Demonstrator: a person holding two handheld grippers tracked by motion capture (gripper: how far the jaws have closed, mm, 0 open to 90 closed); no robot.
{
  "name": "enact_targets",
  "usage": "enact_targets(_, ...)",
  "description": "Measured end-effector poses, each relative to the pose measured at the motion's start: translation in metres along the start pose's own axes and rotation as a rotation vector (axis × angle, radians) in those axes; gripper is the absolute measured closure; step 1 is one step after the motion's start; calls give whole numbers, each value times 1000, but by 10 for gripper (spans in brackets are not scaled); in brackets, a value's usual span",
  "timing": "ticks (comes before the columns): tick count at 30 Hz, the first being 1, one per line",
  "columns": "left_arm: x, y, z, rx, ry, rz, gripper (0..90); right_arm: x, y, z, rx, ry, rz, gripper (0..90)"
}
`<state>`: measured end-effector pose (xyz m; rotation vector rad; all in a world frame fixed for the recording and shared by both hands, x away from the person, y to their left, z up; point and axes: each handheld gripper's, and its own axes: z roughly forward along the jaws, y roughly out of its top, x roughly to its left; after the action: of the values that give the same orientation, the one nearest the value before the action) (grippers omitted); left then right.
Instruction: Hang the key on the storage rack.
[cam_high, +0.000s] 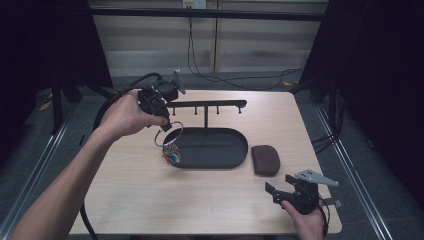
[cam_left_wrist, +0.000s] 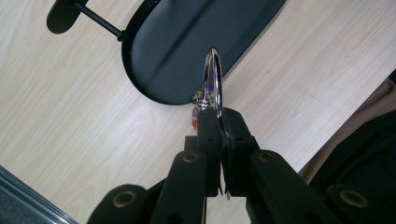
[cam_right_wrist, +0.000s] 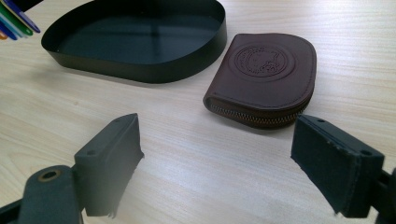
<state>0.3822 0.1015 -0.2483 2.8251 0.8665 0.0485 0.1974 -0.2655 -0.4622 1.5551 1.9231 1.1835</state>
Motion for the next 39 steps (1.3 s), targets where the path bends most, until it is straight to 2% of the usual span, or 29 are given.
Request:
enact_targets(1, 1, 1, 0, -5, 1, -12, 878, 0, 0, 0, 1, -1, -1, 160)
enact_targets(6, 4, 5, 0, 10, 24, -22, 878, 0, 0, 0, 4, -2, -2, 160)
enact_targets(8, 7, 6, 1, 9, 18, -29, 878, 0, 0, 0, 4, -1, -2, 160)
enact_targets(10, 14, 9, 4, 15, 17, -60, 878, 0, 0, 0, 4, 0, -1, 160)
enact_targets(14, 20, 12, 8, 5, 22, -69, 878, 1, 0, 0, 4, 2, -2, 160)
enact_targets(15, 24, 15, 11, 11, 10, -82, 878, 0, 0, 0, 4, 2, -3, 160)
enact_targets(20, 33, 19, 14, 7, -17, -97, 878, 0, 0, 0, 4, 2, -5, 160)
enact_targets(25, 42, 23, 19, 22, -23, -113, 878, 0, 0, 0, 6, 4, -2, 160)
enact_targets(27, 46, 23, 18, 6, -34, -122, 878, 0, 0, 1, 7, 4, -4, 160)
enact_targets(30, 49, 24, 18, 9, -31, -133, 878, -1, 0, 1, 7, 6, -3, 160)
enact_targets(39, 61, 28, 22, -11, -51, -135, 877, 0, 0, 1, 8, 5, -6, 160)
